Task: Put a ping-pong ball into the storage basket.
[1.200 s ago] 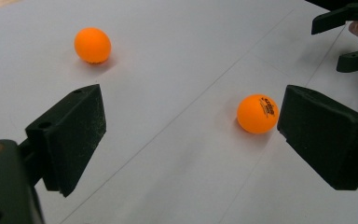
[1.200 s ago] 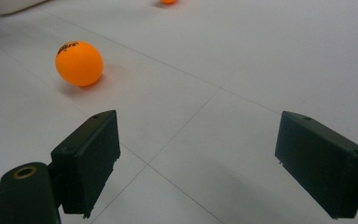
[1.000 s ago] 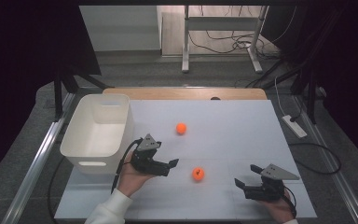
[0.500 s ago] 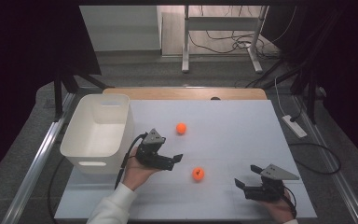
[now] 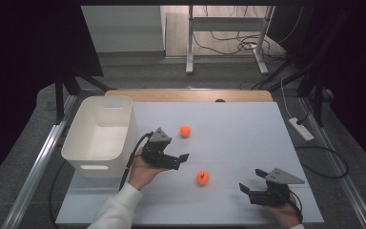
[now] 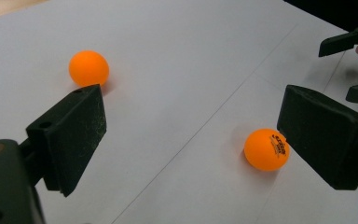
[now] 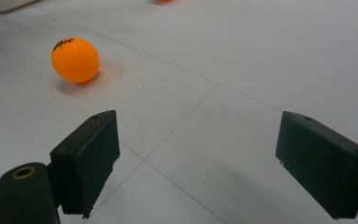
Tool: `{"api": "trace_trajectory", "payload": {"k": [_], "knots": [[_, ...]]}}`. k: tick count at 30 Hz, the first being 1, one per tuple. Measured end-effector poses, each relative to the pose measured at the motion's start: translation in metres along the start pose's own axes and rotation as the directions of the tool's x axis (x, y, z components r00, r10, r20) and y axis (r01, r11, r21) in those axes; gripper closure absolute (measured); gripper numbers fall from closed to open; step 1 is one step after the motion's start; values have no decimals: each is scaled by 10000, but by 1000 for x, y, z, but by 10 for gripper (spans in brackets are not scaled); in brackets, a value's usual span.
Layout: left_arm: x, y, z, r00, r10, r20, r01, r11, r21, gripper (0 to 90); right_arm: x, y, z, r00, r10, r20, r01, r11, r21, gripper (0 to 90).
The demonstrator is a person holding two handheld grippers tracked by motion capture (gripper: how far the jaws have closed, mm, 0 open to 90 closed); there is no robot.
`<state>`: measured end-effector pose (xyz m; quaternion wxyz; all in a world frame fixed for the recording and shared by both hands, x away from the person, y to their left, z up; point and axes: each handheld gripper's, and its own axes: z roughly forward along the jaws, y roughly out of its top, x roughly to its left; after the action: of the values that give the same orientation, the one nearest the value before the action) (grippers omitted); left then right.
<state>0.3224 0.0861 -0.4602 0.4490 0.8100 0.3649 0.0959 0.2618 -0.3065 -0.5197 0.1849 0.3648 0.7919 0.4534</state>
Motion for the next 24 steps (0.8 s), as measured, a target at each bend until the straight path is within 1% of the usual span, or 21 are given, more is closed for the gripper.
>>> {"api": "trace_trajectory", "payload": {"k": [2,5,7,11,13,14,24], "knots": [[2,1,1,9999,6,-123,-6,10000,14,87,0,0,0,10000,-1,40,1,10000,25,135],[5,2,3,9999,-60,-143,60,10000,34,88,0,0,0,10000,5,43,-5,10000,10,135],[6,3,5,9999,-9,-169,10,10000,92,88,0,0,0,10000,9,51,-9,10000,7,135],[7,5,9,9998,3,-192,-1,9999,144,88,0,0,1,10000,-27,56,27,10000,39,135],[8,7,10,10000,-75,-49,76,9999,115,88,0,0,1,10000,-41,56,40,10000,45,135],[8,7,10,10000,-75,-49,76,9999,115,89,0,0,1,10000,-41,56,40,10000,45,135],[12,12,19,9998,-91,-195,95,9997,203,89,-1,-1,1,9999,-64,85,63,9999,99,135]]}}
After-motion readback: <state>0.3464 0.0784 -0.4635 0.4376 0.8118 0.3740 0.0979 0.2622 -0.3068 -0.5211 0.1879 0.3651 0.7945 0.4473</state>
